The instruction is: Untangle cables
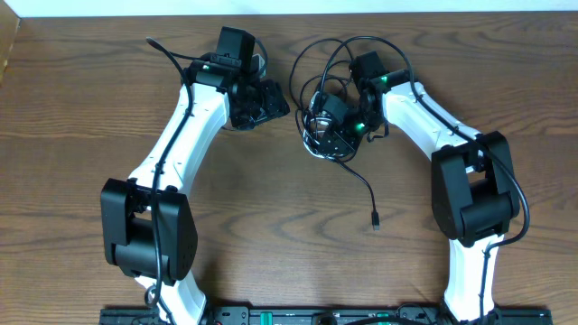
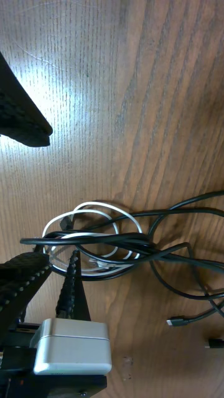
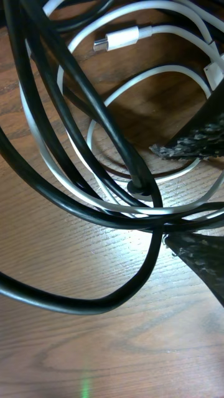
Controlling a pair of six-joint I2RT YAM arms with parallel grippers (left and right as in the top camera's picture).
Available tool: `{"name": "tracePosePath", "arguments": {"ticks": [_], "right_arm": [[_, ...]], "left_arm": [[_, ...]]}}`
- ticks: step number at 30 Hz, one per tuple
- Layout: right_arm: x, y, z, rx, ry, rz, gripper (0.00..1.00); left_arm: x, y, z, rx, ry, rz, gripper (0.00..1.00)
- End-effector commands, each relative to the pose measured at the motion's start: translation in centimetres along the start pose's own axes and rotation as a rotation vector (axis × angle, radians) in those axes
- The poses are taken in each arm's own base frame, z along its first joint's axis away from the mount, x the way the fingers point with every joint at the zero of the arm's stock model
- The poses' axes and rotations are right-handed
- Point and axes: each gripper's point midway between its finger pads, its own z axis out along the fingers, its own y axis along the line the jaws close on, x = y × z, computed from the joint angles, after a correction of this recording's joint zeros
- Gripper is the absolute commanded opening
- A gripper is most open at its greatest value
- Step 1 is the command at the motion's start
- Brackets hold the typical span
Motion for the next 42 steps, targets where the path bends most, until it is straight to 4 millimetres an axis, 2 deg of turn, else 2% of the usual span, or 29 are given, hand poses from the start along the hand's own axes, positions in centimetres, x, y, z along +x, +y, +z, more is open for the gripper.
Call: {"name": "tracePosePath", "arguments": {"ticks": [1,7,24,31,33,37,42], "right_arm": [[0.2,0.4,0.4,-0.027,-0.004,0.021,0.35],[0.8,0.1,1.2,-0.039,0.010,0.036,0.31],[1.0,-0.7,1.3,0.004,0.025,0.111,0.19],[1.0,-0.7,1.3,0.005,0.025,0.110,0.17],[1.0,-0.8,1.3,0.013,0.030,0.110,0.15],[1.2,-0.9,1.2,0.020,0.035,0.111,0.02],[0.6,-0.7,0.8,0.015,0.020,0.200,0.01]], "left_arm": [[0.1,-0.1,0.2,0.009,0.011,-0.005,0.61],[0.1,-0.1,0.2,0.009,0.011,-0.005,0.60],[0.1,-0.1,0.2,0.009,0.011,-0.006,0.60],[0.1,-0.1,0.2,0.009,0.011,-0.006,0.61],[0.1,-0.1,0.2,0.008,0.011,-0.006,0.61],[0.1,-0.1,0.2,0.008,0.011,-0.006,0.61],[0.1,-0.1,0.2,0.009,0.011,-0.006,0.61]]}}
